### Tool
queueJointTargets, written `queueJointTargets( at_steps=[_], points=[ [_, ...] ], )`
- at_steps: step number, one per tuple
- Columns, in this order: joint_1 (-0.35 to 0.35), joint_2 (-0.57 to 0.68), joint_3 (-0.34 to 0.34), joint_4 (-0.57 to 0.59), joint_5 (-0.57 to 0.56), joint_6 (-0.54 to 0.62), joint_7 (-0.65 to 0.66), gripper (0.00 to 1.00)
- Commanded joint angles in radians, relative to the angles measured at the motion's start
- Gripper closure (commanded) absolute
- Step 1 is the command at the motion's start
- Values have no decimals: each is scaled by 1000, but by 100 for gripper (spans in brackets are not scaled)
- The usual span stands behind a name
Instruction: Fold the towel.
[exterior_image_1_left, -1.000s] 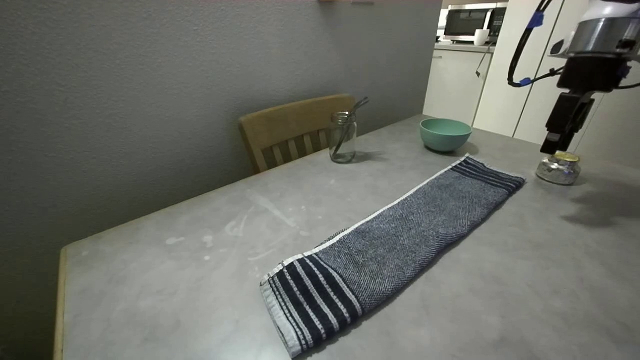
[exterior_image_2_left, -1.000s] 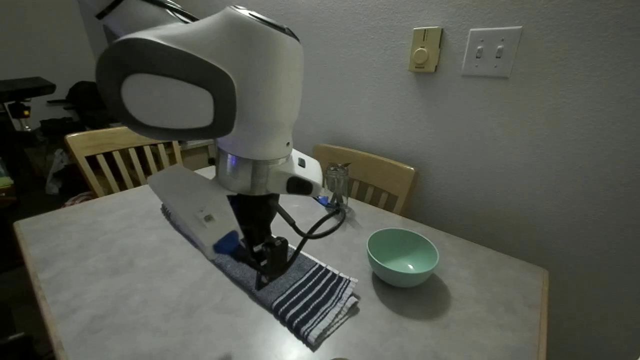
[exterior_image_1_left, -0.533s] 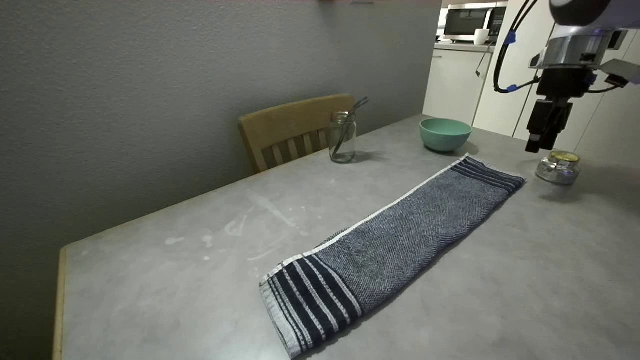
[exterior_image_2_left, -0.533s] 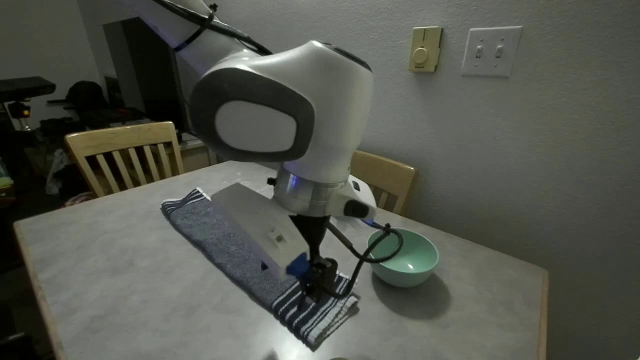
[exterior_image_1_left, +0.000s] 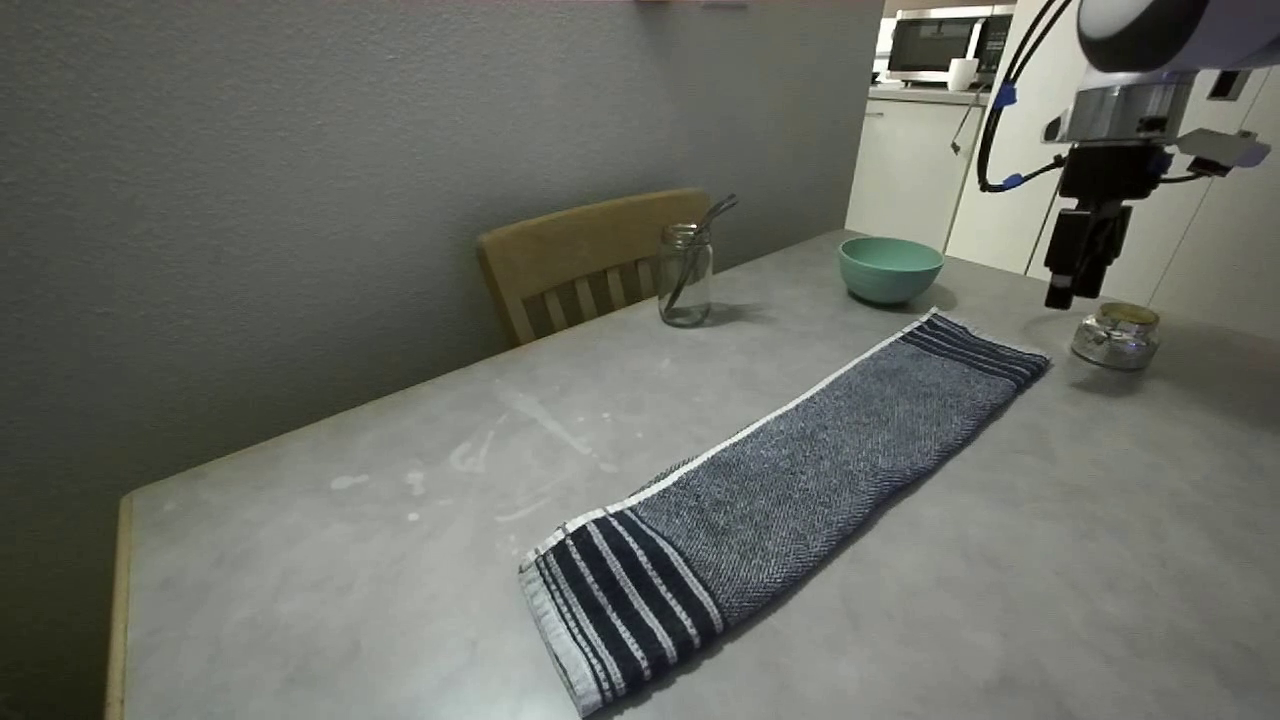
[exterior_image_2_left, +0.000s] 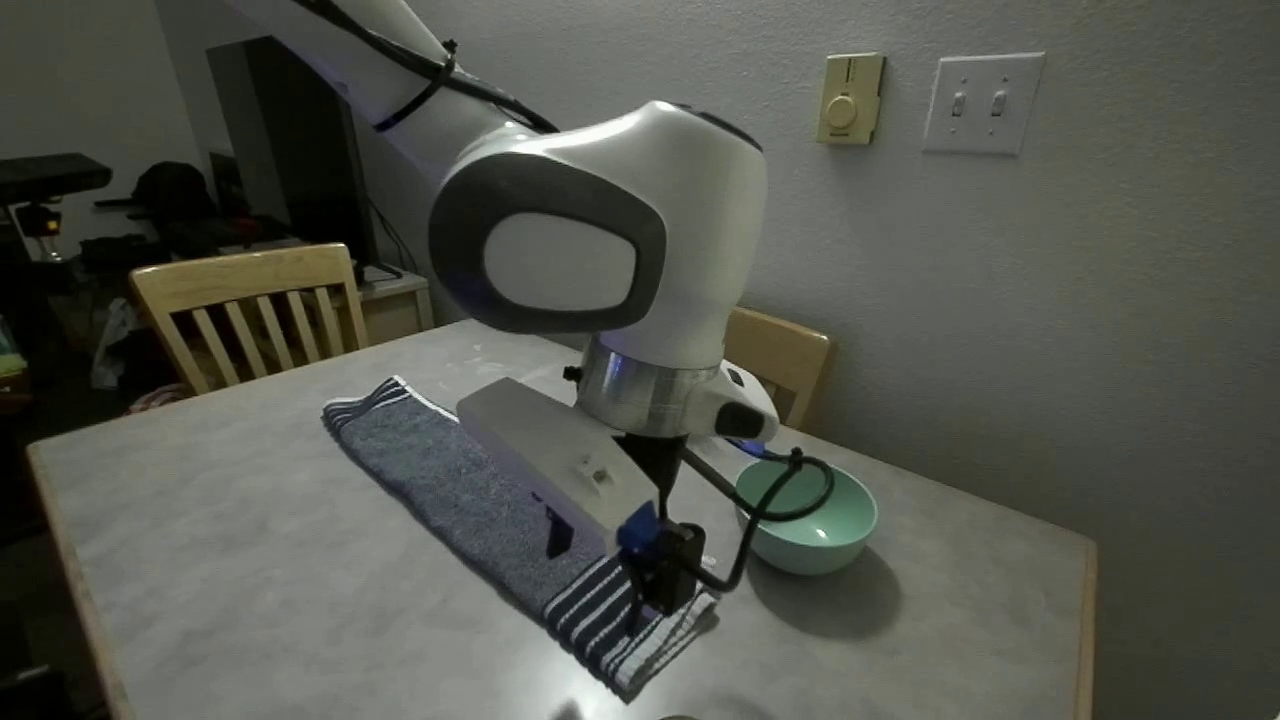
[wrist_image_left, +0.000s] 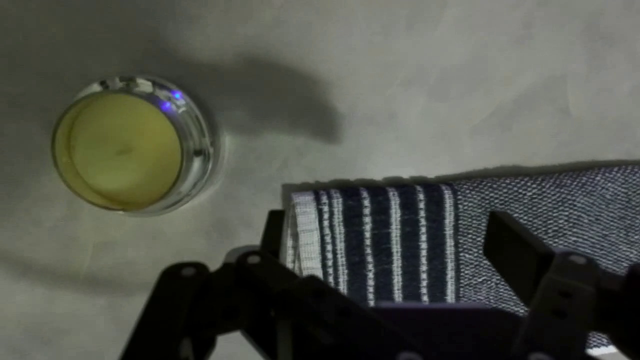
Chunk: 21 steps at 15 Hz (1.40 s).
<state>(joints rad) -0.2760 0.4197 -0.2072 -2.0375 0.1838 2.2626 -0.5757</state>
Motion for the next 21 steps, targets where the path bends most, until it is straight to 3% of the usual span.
queueJointTargets(
  at_steps=[1,5,12,21],
  points=[
    [-33,87,37,62,-47,85,15,0],
    [-71,161,87,117,-34,140,-10,0],
    [-136,251,127,241,-28,128,-7,0],
    [-217,272,203,251,57,96,-36,0]
  ],
)
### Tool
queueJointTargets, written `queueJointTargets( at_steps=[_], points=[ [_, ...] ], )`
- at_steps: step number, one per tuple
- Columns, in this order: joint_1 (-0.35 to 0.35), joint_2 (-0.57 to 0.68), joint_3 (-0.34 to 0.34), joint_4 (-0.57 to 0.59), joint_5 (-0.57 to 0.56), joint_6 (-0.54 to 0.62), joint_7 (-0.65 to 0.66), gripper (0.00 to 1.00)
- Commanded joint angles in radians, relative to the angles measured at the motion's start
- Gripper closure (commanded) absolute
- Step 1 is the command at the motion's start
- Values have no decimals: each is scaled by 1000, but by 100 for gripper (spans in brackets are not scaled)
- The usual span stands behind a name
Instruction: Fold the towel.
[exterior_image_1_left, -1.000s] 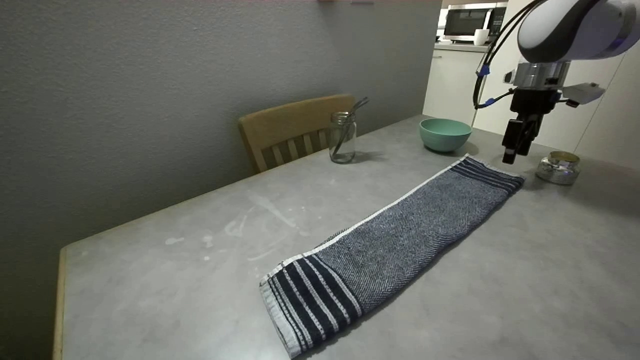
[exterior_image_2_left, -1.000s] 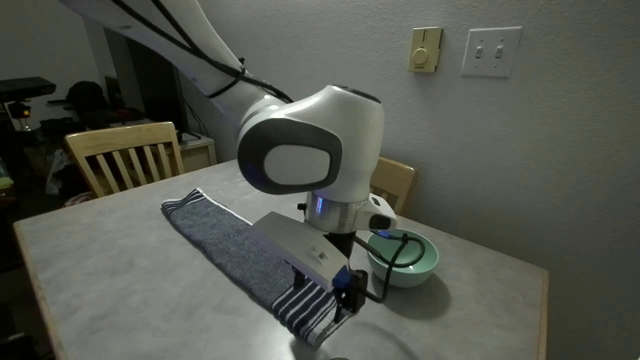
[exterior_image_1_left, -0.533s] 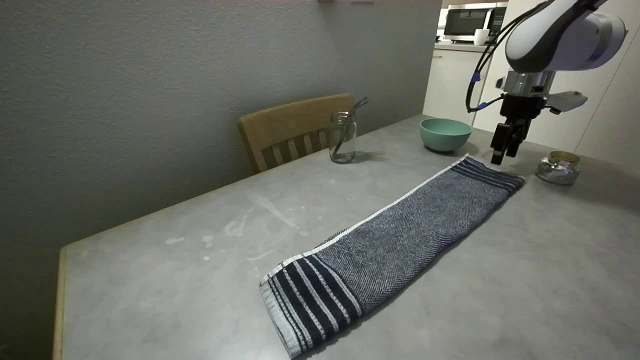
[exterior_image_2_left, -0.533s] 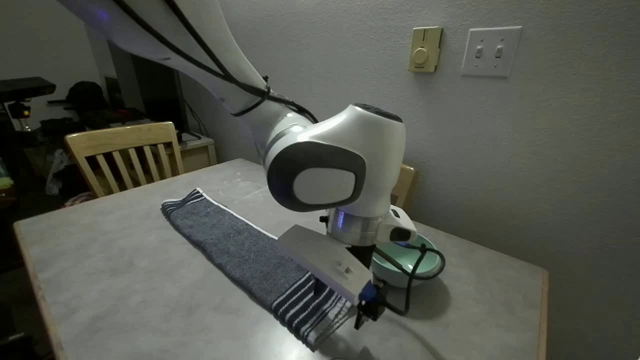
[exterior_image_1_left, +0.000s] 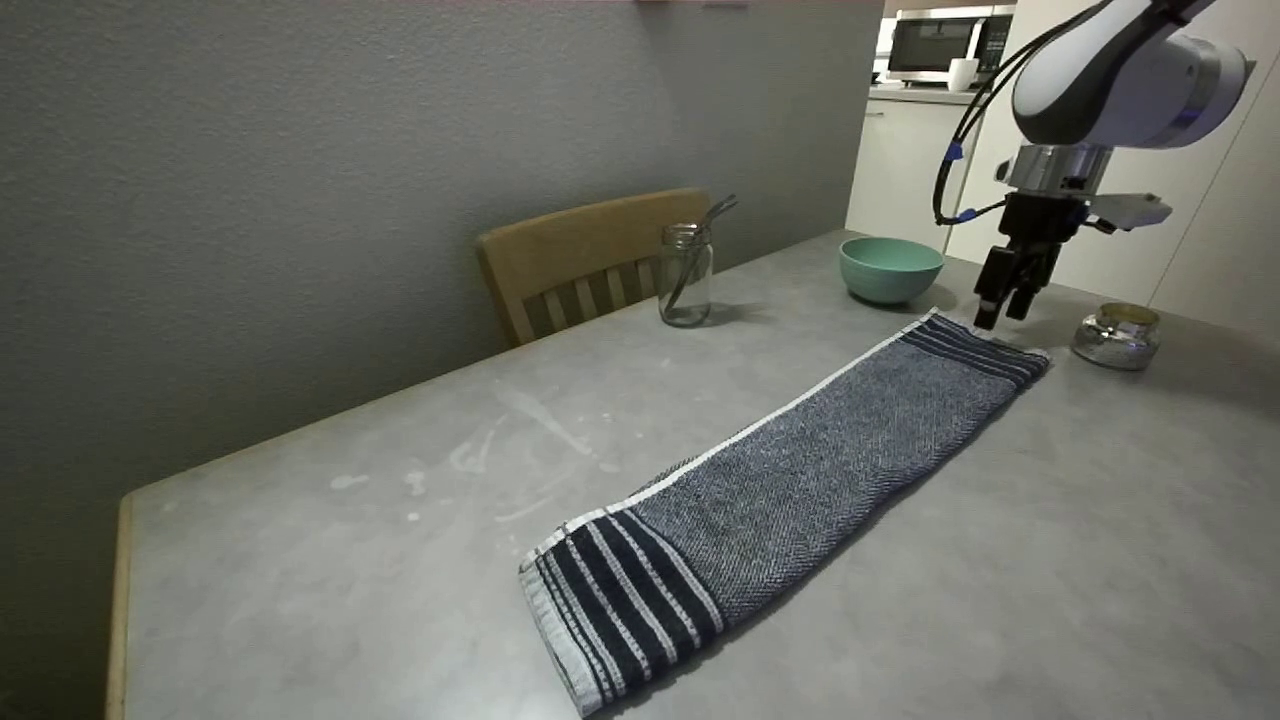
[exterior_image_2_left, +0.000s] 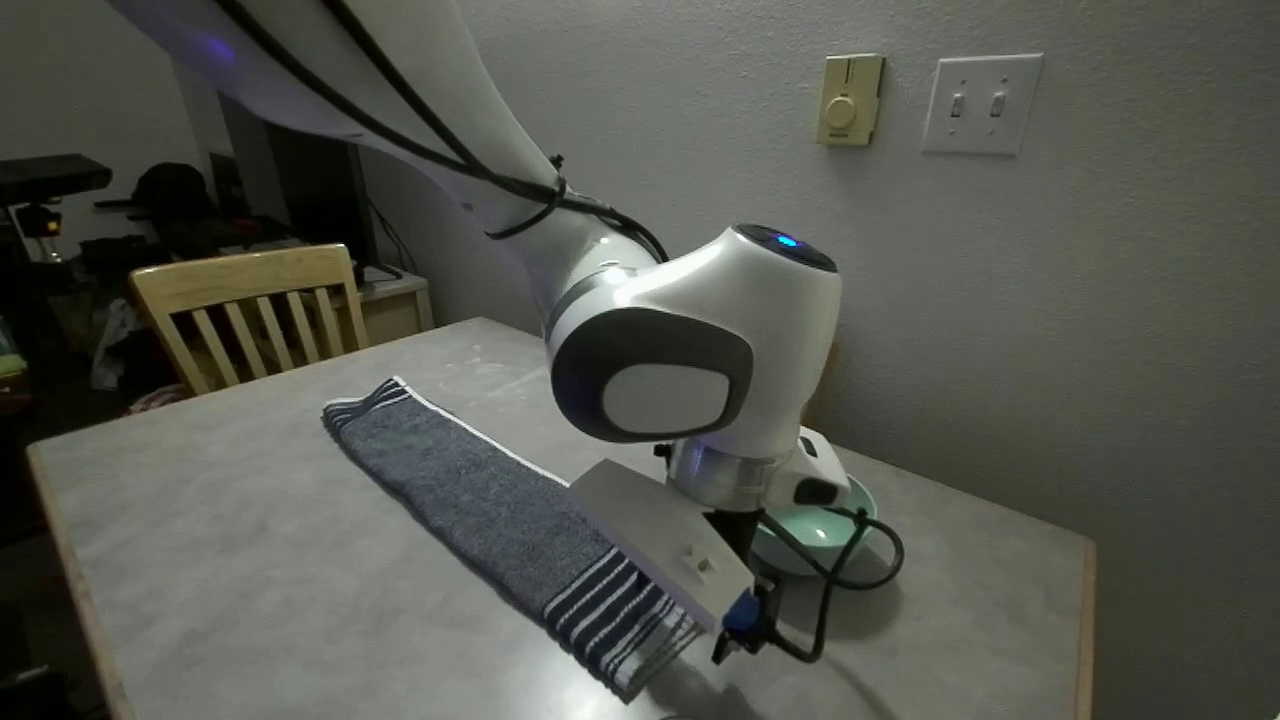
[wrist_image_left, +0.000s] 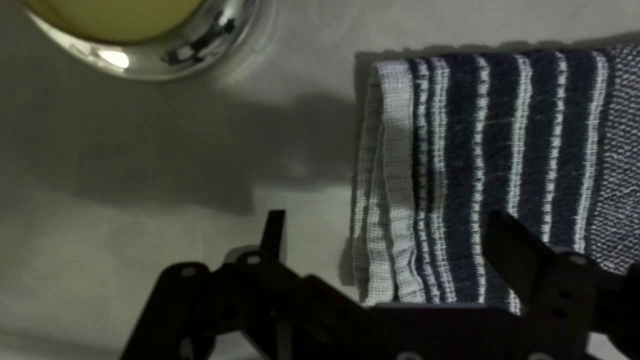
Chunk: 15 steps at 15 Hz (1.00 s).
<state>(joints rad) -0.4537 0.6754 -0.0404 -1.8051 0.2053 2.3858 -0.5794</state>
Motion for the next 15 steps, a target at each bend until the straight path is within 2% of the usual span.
queueJointTargets(
  at_steps=[1,12,13,14,15],
  points=[
    [-43,20,40,19,42,-28,-35,0],
    [-50,63,51,45,56,-66,-35,0],
    [-52,64,52,46,57,-68,-38,7],
    [-52,64,53,46,57,-68,-41,23],
    [-52,63,52,47,57,-69,-43,31]
  ],
)
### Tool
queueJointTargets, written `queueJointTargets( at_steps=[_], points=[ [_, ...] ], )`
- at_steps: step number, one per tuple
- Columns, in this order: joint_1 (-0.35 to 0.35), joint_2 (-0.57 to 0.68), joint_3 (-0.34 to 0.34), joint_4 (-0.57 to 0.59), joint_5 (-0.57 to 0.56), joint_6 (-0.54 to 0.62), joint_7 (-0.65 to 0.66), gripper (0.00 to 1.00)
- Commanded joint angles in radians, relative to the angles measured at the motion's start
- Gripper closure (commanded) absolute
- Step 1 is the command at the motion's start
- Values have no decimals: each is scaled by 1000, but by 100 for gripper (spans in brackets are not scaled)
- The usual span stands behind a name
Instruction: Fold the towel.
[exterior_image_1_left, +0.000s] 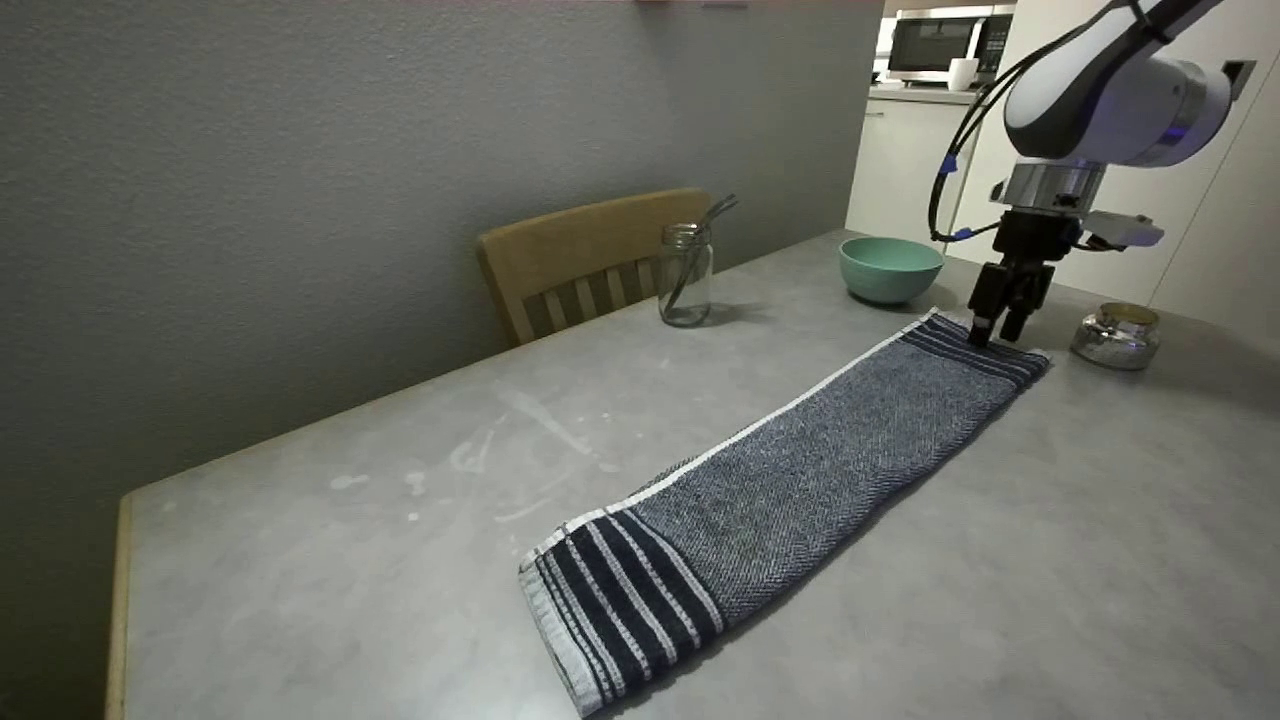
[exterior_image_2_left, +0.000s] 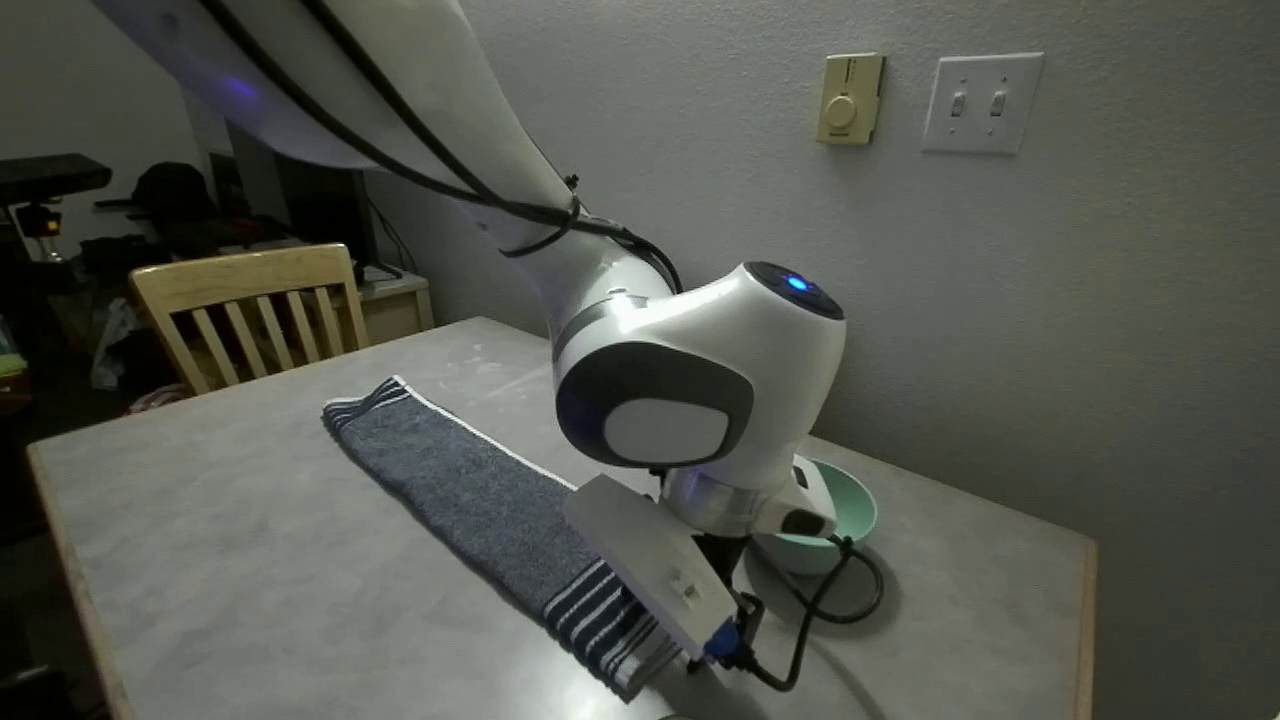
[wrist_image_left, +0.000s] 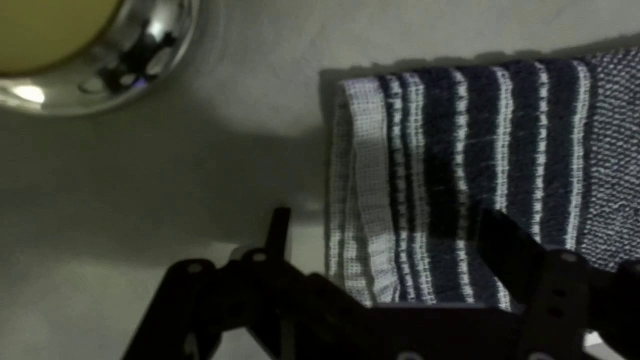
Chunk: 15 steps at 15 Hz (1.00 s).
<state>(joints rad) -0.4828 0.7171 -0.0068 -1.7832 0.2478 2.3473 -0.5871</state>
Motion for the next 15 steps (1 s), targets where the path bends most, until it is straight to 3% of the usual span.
queueJointTargets(
  at_steps=[1,10,12,15],
  points=[
    [-24,22,19,24,15,-31,-38,32],
    [-30,22,19,32,19,-46,-50,95],
    [-28,22,20,33,19,-59,-52,100],
    [-37,13,30,38,27,-98,-77,98]
  ],
)
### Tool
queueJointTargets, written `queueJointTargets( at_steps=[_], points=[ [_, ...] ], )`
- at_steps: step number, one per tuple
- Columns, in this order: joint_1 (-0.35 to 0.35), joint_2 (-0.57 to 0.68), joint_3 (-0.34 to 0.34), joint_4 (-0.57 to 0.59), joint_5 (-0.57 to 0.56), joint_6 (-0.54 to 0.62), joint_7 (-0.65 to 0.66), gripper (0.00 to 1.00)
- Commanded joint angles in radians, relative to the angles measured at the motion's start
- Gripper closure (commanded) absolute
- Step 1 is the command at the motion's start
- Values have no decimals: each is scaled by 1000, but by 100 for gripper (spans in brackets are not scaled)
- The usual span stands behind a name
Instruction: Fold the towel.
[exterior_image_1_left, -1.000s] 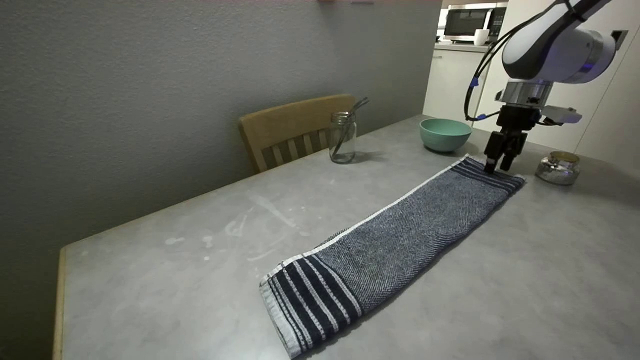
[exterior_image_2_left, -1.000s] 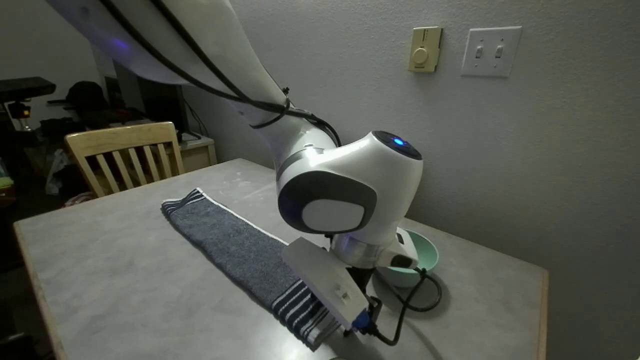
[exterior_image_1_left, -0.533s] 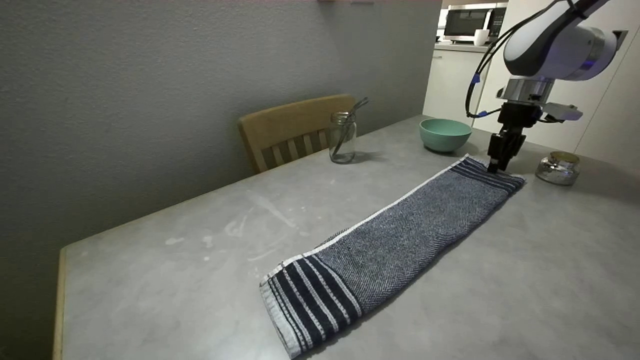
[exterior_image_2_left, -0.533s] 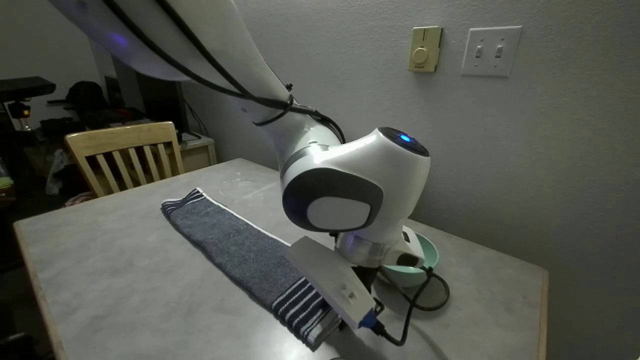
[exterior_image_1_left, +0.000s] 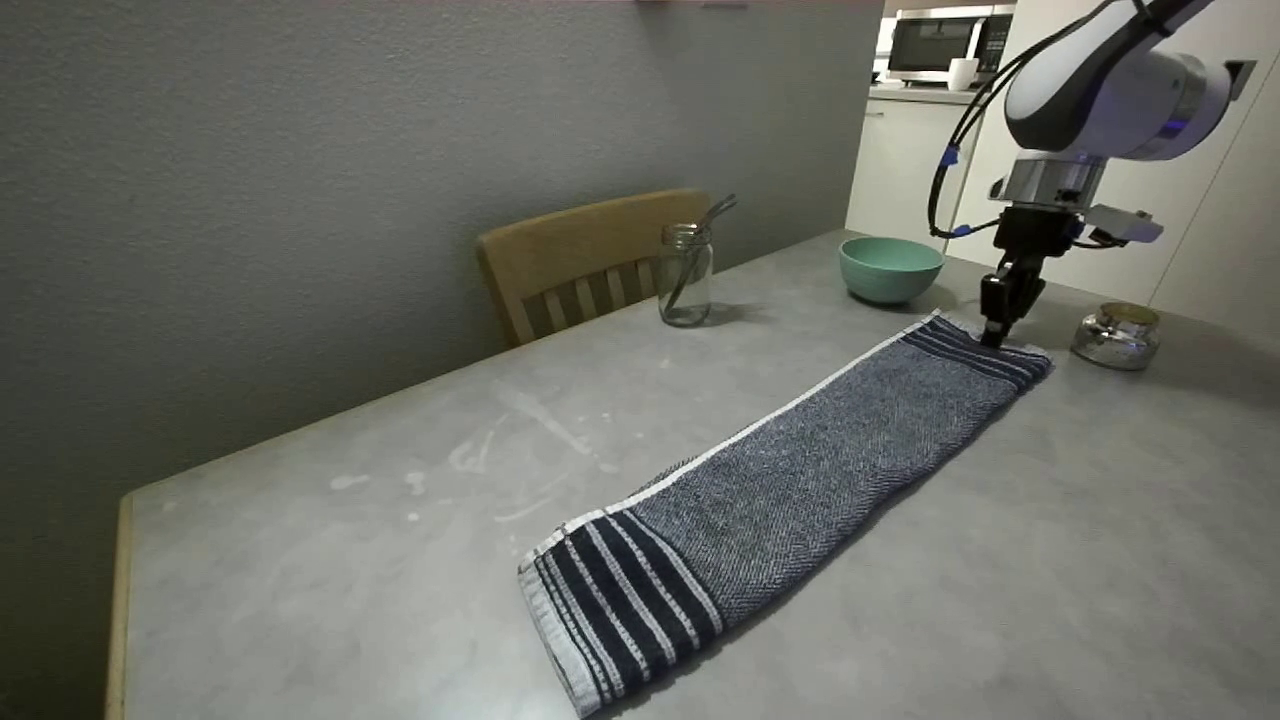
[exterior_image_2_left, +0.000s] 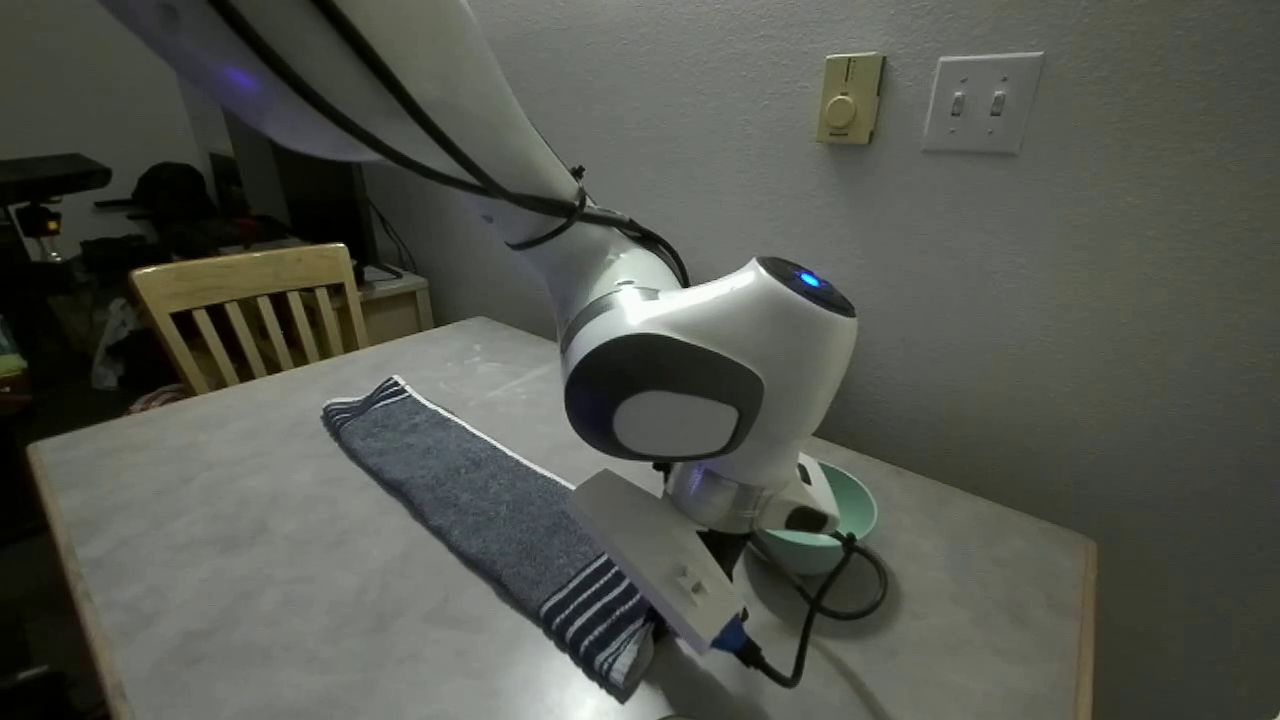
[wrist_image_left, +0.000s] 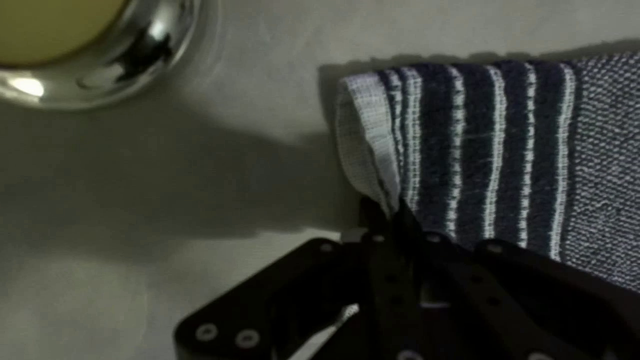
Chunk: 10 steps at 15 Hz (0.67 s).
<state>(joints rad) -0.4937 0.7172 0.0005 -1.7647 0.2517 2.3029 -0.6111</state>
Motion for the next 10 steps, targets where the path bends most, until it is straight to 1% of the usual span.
queueJointTargets(
  at_steps=[1,4,10],
  points=[
    [-26,6,21,18,24,-67,-62,98],
    [-18,-30,0,4,6,-100,-92,98],
    [10,-121,-60,-25,-56,-96,-69,98]
  ],
)
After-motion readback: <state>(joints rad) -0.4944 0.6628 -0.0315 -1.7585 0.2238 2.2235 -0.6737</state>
